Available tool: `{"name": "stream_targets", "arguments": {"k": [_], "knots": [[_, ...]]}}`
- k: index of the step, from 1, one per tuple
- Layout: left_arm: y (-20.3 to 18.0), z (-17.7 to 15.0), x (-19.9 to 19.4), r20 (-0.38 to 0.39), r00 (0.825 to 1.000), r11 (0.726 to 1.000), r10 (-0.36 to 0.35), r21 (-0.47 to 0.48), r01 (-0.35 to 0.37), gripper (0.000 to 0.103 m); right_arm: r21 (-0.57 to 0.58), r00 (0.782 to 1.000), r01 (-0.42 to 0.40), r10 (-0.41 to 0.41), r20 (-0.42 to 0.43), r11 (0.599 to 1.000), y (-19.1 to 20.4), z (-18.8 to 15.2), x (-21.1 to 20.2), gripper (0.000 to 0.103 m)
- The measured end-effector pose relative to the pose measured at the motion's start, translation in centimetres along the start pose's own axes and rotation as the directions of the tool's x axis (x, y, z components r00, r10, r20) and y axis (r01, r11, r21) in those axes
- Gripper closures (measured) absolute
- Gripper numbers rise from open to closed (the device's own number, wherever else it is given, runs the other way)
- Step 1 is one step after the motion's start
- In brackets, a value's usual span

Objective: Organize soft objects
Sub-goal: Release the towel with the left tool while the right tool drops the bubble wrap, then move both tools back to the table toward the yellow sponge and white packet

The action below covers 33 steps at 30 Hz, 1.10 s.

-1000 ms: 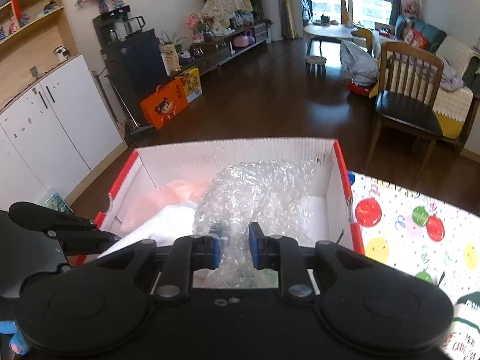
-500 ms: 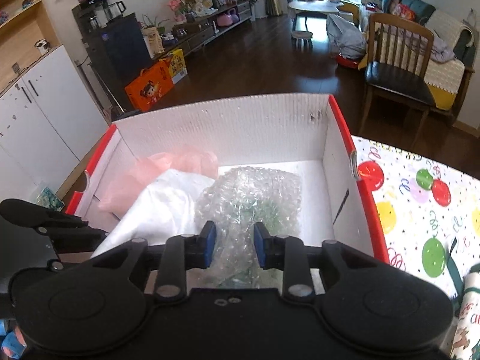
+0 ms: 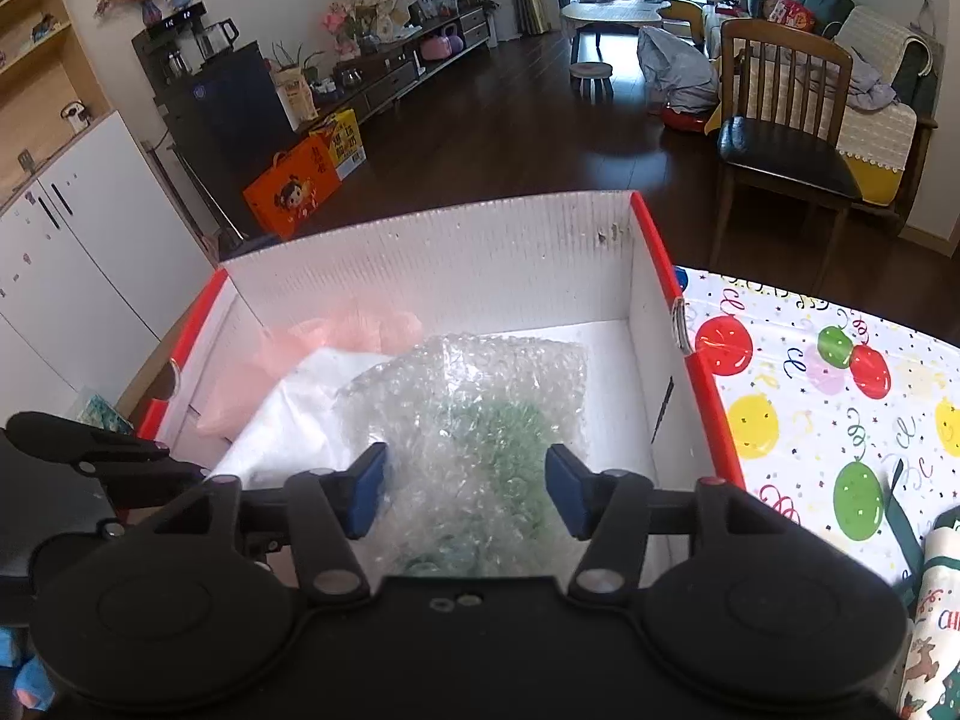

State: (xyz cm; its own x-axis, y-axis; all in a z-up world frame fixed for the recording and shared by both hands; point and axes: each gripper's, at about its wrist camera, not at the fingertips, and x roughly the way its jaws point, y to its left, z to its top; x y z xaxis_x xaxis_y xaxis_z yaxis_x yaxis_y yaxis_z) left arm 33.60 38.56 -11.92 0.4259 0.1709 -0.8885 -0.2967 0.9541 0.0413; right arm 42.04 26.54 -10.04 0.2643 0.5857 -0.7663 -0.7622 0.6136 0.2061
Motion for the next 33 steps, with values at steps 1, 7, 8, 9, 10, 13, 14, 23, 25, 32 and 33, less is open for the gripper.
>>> {"name": "stream_targets", "arguments": {"k": [1, 7, 8, 9, 10, 13, 14, 23, 25, 32, 33], "knots": [[0.0, 0.0, -0.1, 0.002, 1.0, 1.0, -0.001, 0.002, 0.001, 0.082, 0.002, 1.0, -0.002, 0.002, 0.002, 1.0, -0.1, 0.0, -0.1, 0.042], [-0.2, -0.1, -0.5, 0.013, 1.0, 1.0, 0.021, 0.01, -0.022, 0.075, 0.023, 1.0, -0.017, 0.016, 0.026, 1.0, -0.3, 0.3, -1.5, 0.037], [-0.2, -0.1, -0.6, 0.015, 1.0, 1.0, 0.025, 0.008, -0.025, 0.07, 0.024, 0.999, -0.02, 0.02, 0.029, 1.0, -0.4, 0.4, -1.8, 0.036], [-0.1, -0.1, -0.7, 0.016, 0.999, 1.0, 0.029, 0.003, -0.029, 0.064, 0.024, 0.999, -0.025, 0.024, 0.034, 0.999, -0.4, 0.4, -2.0, 0.035], [0.0, -0.1, -0.9, 0.019, 0.999, 1.0, 0.03, -0.005, -0.03, 0.039, 0.024, 0.999, -0.027, 0.026, 0.039, 0.999, -0.5, 0.4, -2.3, 0.035], [0.0, -0.2, -1.4, 0.03, 0.999, 1.0, 0.016, -0.009, -0.015, 0.014, 0.03, 0.998, -0.043, 0.042, 0.052, 0.999, -0.8, 0.3, -3.3, 0.033], [-0.1, -0.2, -1.6, 0.032, 0.999, 1.0, 0.018, -0.003, -0.018, 0.014, 0.035, 0.997, -0.05, 0.048, 0.058, 0.998, -0.9, 0.3, -3.7, 0.031], [-1.0, -1.2, -5.6, 0.115, 0.993, 1.0, -0.018, 0.001, 0.018, 0.014, 0.016, 0.989, -0.087, 0.085, 0.118, 0.996, -0.8, -0.1, -8.5, 0.022], [-1.3, -1.6, -6.7, 0.139, 0.99, 1.0, -0.021, 0.006, 0.021, 0.014, 0.01, 0.987, -0.096, 0.094, 0.132, 0.995, -0.8, -0.4, -9.7, 0.021], [-2.9, -3.3, -11.2, 0.218, 0.974, 0.998, -0.058, 0.007, 0.058, 0.014, -0.023, 0.973, -0.121, 0.123, 0.197, 0.992, -0.5, -1.6, -14.7, 0.016], [-3.2, -3.5, -11.9, 0.228, 0.972, 0.998, -0.064, 0.01, 0.063, 0.014, -0.027, 0.97, -0.123, 0.126, 0.206, 0.992, -0.5, -1.9, -15.5, 0.015]]}}
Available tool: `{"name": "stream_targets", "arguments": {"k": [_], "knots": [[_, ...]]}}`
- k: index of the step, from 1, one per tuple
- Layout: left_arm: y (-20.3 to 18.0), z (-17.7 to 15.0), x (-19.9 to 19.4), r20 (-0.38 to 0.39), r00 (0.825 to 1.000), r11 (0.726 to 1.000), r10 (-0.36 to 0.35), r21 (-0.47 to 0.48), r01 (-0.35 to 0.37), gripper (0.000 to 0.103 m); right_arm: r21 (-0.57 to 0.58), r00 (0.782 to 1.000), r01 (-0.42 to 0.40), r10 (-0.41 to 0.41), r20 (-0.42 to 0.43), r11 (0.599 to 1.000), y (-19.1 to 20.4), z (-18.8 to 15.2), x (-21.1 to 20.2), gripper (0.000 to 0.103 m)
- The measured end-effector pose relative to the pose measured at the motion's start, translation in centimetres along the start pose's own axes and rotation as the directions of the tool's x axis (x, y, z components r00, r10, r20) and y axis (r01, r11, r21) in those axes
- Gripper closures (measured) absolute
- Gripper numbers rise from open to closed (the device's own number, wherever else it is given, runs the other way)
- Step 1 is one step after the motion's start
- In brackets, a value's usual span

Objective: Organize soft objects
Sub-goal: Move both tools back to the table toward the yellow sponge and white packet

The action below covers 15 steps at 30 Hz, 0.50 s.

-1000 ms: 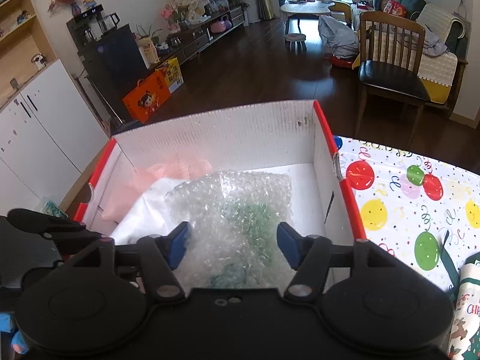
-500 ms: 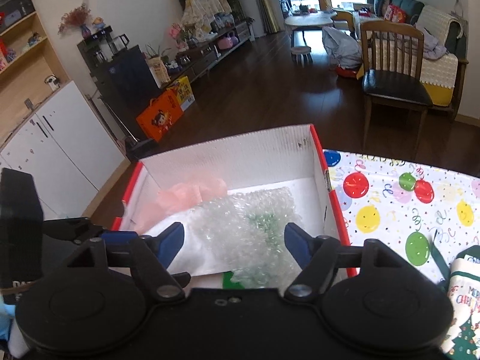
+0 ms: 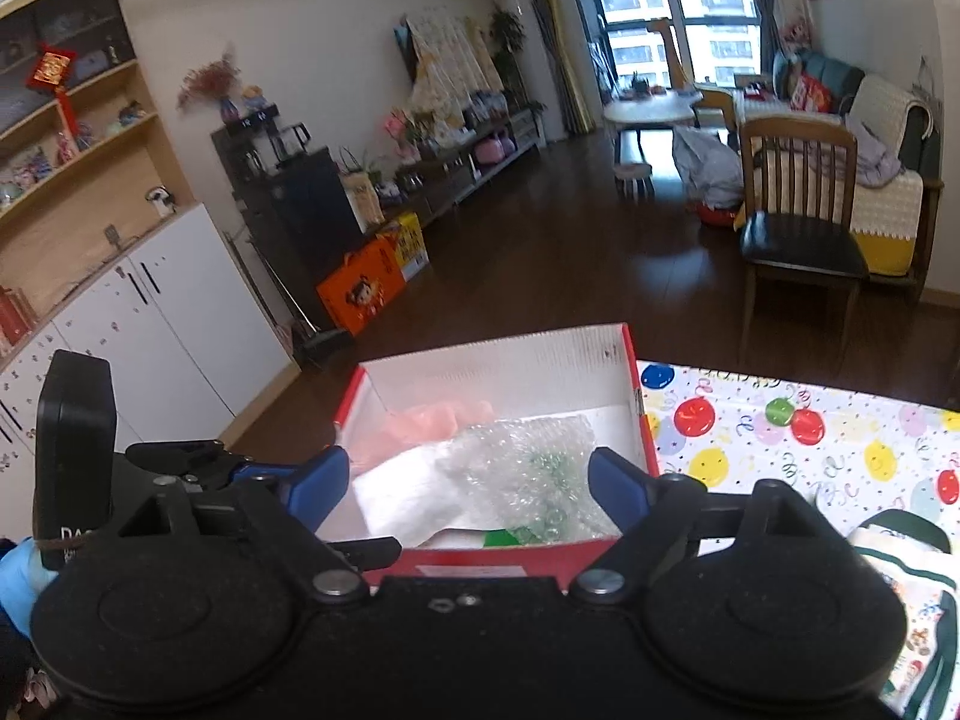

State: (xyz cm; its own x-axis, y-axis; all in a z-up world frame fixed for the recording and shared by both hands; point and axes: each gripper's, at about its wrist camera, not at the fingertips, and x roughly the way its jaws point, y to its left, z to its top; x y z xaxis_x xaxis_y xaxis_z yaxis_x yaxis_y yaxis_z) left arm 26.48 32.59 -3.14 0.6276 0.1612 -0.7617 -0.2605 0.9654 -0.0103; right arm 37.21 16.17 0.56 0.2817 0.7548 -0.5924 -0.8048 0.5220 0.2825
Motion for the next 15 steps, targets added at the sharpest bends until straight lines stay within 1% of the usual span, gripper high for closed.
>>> {"name": "stream_targets", "arguments": {"k": [2, 7, 10, 12, 14, 15], "knots": [[-0.8, -0.2, -1.4, 0.022, 1.0, 1.0, -0.016, 0.006, 0.016, 0.014, -0.004, 1.0, -0.002, 0.002, 0.02, 1.0, 0.1, -0.2, -1.6, 0.01], [-3.0, -1.0, -5.0, 0.09, 0.995, 0.999, -0.032, 0.002, 0.032, 0.014, -0.026, 0.998, 0.004, -0.002, 0.062, 1.0, 0.2, -1.3, -5.7, 0.008], [-4.3, -1.6, -7.0, 0.123, 0.991, 0.999, -0.051, -0.005, 0.052, 0.014, -0.029, 0.996, -0.005, 0.008, 0.093, 1.0, 0.0, -2.0, -8.3, 0.005], [-5.1, -2.3, -8.4, 0.141, 0.988, 0.998, -0.064, -0.005, 0.065, 0.012, -0.034, 0.993, -0.001, 0.005, 0.116, 0.999, -0.2, -2.7, -10.1, 0.003], [-6.2, -2.9, -9.5, 0.164, 0.983, 0.997, -0.077, 0.002, 0.077, 0.007, -0.036, 0.991, 0.01, -0.005, 0.134, 0.999, -0.5, -3.5, -11.8, 0.002], [-6.7, -3.3, -10.1, 0.174, 0.982, 0.997, -0.079, 0.004, 0.08, 0.007, -0.035, 0.99, 0.018, -0.012, 0.142, 0.999, -0.8, -3.9, -12.7, 0.001]]}}
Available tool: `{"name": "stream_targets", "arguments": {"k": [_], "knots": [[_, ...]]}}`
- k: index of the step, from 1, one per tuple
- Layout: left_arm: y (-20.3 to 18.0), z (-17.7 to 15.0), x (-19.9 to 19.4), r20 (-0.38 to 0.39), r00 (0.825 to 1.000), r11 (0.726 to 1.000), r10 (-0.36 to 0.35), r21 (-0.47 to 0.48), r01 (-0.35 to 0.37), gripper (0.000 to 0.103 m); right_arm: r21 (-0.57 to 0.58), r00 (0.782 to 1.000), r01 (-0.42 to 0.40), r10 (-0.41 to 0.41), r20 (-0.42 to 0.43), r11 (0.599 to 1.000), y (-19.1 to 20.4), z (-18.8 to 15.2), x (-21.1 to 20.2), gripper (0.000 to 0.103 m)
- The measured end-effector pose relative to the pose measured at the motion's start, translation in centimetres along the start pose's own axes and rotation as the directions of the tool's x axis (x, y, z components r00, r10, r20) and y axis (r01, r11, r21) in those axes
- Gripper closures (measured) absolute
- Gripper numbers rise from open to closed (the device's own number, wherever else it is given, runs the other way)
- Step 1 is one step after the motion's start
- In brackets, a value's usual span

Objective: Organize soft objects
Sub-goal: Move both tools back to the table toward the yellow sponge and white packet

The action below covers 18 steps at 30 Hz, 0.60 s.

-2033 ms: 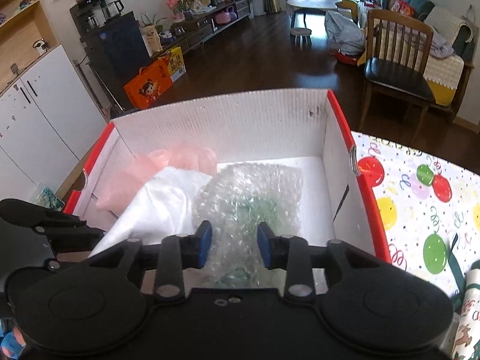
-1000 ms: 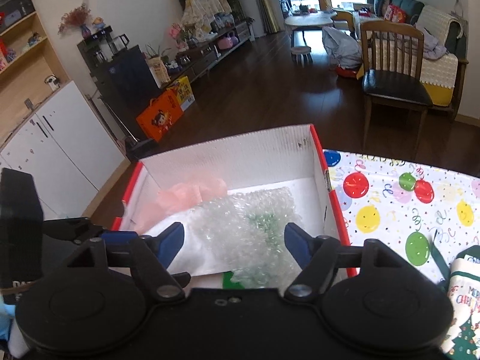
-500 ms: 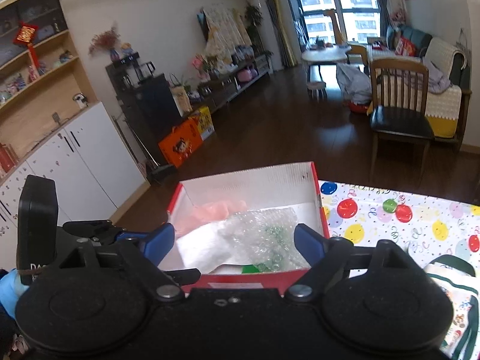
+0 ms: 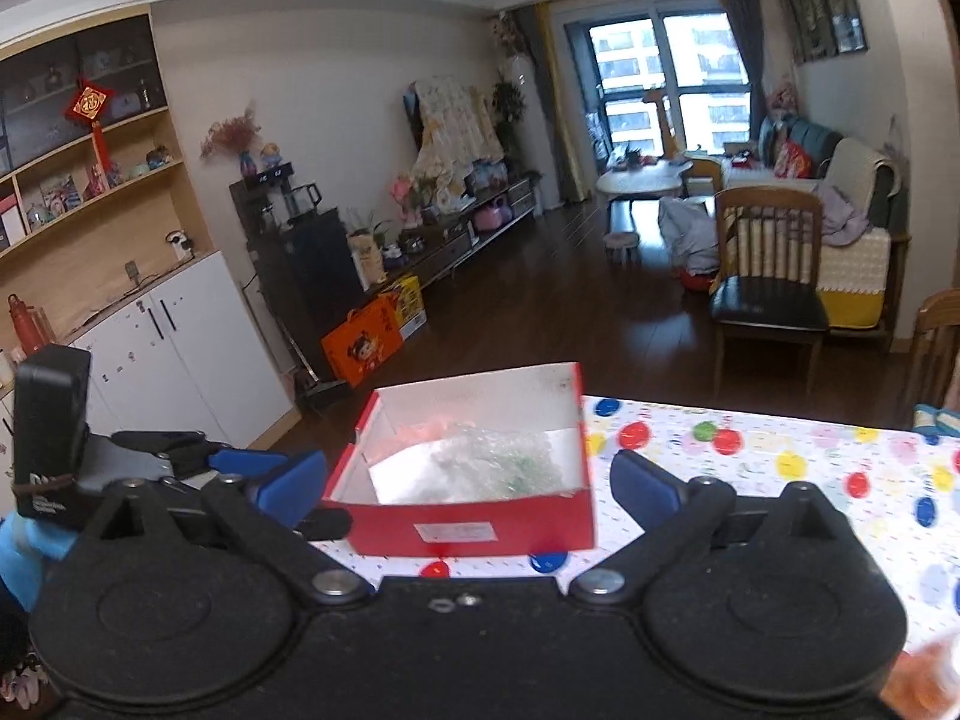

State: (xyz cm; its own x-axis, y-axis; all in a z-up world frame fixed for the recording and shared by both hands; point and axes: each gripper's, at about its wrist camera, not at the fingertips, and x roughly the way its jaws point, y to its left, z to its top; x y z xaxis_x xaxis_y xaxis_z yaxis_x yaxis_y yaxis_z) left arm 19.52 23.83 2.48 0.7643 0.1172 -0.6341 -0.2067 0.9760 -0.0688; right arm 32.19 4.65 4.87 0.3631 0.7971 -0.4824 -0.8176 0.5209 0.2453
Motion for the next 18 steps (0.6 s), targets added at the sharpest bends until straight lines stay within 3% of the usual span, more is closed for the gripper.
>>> {"name": "stream_targets", "arguments": {"k": [8, 18], "knots": [[-4.2, -3.4, -2.6, 0.028, 0.999, 0.999, -0.042, -0.033, 0.043, 0.005, 0.04, 0.998, 0.055, -0.057, 0.04, 0.998, -2.5, -3.8, -6.3, 0.0], [-7.4, -7.6, -3.5, 0.054, 0.995, 0.991, -0.085, -0.099, 0.091, 0.0, 0.084, 0.978, 0.195, -0.2, 0.052, 0.977, -5.4, -11.0, -11.9, 0.0]]}}
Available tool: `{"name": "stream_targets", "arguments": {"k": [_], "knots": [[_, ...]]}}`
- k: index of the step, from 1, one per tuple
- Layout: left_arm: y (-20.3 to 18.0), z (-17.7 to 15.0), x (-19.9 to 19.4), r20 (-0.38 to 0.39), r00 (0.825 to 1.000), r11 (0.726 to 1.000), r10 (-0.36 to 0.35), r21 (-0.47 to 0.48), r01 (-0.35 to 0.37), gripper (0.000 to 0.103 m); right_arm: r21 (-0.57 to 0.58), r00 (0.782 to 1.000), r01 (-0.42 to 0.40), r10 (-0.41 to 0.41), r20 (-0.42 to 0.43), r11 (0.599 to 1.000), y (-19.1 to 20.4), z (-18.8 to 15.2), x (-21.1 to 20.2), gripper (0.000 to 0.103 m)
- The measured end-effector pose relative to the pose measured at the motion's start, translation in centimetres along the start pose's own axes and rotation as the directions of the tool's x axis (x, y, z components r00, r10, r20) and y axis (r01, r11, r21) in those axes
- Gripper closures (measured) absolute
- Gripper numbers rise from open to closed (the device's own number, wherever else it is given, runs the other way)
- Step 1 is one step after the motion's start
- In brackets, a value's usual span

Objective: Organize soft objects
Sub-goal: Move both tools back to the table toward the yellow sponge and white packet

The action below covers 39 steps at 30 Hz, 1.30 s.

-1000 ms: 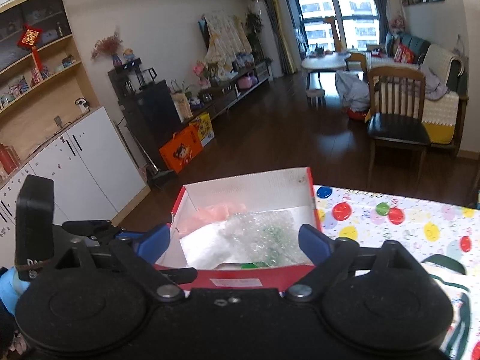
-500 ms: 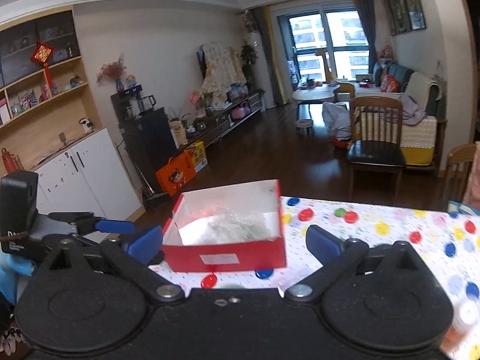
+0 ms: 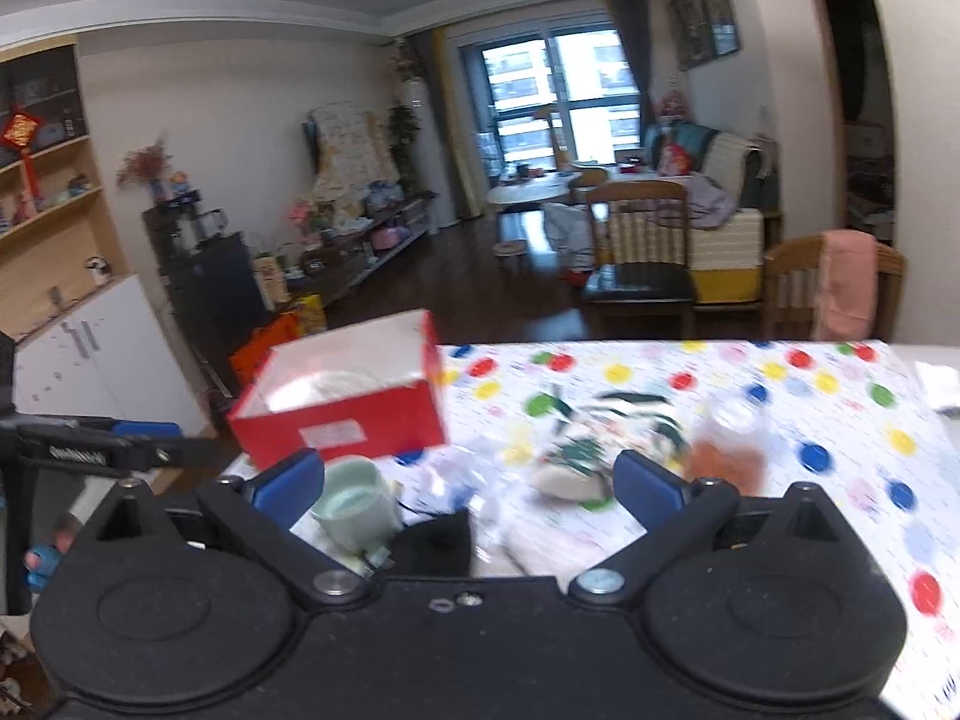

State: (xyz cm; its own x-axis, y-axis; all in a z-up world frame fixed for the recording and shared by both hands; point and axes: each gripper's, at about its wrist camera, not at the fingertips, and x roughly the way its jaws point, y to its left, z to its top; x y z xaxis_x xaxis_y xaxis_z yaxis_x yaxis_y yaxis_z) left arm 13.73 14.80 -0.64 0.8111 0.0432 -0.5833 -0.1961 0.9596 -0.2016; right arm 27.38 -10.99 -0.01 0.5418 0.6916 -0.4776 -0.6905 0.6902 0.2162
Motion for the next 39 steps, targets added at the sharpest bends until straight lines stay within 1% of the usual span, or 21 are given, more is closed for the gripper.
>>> {"name": "stream_targets", "arguments": {"k": [3, 6, 8, 11, 15, 20, 21, 23, 26, 27, 29, 30, 34, 37, 39], "knots": [[-0.8, -1.3, 0.2, -0.004, 1.0, 1.0, -0.003, 0.0, 0.003, 0.0, 0.019, 0.999, 0.05, -0.05, -0.007, 0.999, -1.7, -2.0, -1.1, 0.0], [-1.7, -2.4, 0.6, -0.018, 1.0, 1.0, -0.005, 0.025, 0.006, 0.0, 0.051, 0.995, 0.097, -0.096, -0.031, 0.994, -3.7, -3.9, -1.8, 0.0], [-2.2, -3.3, 1.0, -0.019, 1.0, 0.999, -0.004, 0.035, 0.004, 0.0, 0.074, 0.99, 0.138, -0.135, -0.038, 0.988, -5.0, -4.9, -2.3, 0.0], [-2.7, -4.7, 1.9, -0.043, 0.999, 0.999, -0.007, 0.039, 0.009, 0.0, 0.115, 0.983, 0.182, -0.176, -0.061, 0.977, -7.2, -6.6, -2.7, 0.0], [-2.8, -6.2, 3.8, -0.125, 0.992, 0.999, -0.037, -0.002, 0.037, 0.0, 0.127, 0.963, 0.263, -0.253, -0.091, 0.956, -9.7, -8.1, -2.2, 0.0], [-3.2, -8.5, 5.6, -0.144, 0.99, 1.0, 0.004, 0.021, -0.001, 0.0, 0.155, 0.93, 0.36, -0.341, -0.136, 0.92, -12.9, -9.5, -0.2, 0.0], [-3.3, -8.9, 6.0, -0.149, 0.989, 0.999, 0.016, 0.032, -0.011, 0.0, 0.17, 0.921, 0.381, -0.359, -0.149, 0.909, -13.7, -9.8, 0.2, 0.0], [-3.2, -9.5, 6.7, -0.159, 0.986, 0.998, 0.042, 0.054, -0.034, 0.0, 0.211, 0.911, 0.407, -0.377, -0.17, 0.889, -15.1, -10.0, 1.1, 0.0], [-2.7, -10.5, 7.6, -0.181, 0.982, 0.997, 0.059, 0.067, -0.047, 0.0, 0.3, 0.882, 0.468, -0.42, -0.212, 0.831, -17.2, -10.1, 2.7, 0.0], [-2.5, -10.8, 7.9, -0.187, 0.98, 0.996, 0.068, 0.071, -0.055, 0.0, 0.332, 0.871, 0.489, -0.435, -0.228, 0.806, -17.9, -10.1, 3.2, 0.0], [-2.2, -11.5, 8.6, -0.203, 0.975, 0.994, 0.088, 0.08, -0.073, 0.0, 0.372, 0.853, 0.521, -0.455, -0.255, 0.769, -18.9, -10.2, 4.4, 0.001], [-2.1, -11.8, 8.9, -0.209, 0.974, 0.994, 0.092, 0.083, -0.076, 0.0, 0.387, 0.844, 0.536, -0.463, -0.27, 0.751, -19.4, -10.2, 5.0, 0.0], [-1.6, -12.9, 9.7, -0.224, 0.967, 0.991, 0.119, 0.081, -0.104, 0.0, 0.426, 0.818, 0.574, -0.475, -0.323, 0.699, -20.7, -10.0, 7.1, 0.0], [-1.3, -13.6, 10.1, -0.237, 0.963, 0.991, 0.129, 0.072, -0.115, 0.0, 0.439, 0.791, 0.611, -0.495, -0.359, 0.659, -21.6, -9.9, 8.5, 0.001], [-1.1, -14.0, 10.5, -0.25, 0.959, 0.99, 0.133, 0.074, -0.118, 0.0, 0.454, 0.771, 0.637, -0.506, -0.387, 0.623, -22.4, -10.1, 9.4, 0.001]]}}
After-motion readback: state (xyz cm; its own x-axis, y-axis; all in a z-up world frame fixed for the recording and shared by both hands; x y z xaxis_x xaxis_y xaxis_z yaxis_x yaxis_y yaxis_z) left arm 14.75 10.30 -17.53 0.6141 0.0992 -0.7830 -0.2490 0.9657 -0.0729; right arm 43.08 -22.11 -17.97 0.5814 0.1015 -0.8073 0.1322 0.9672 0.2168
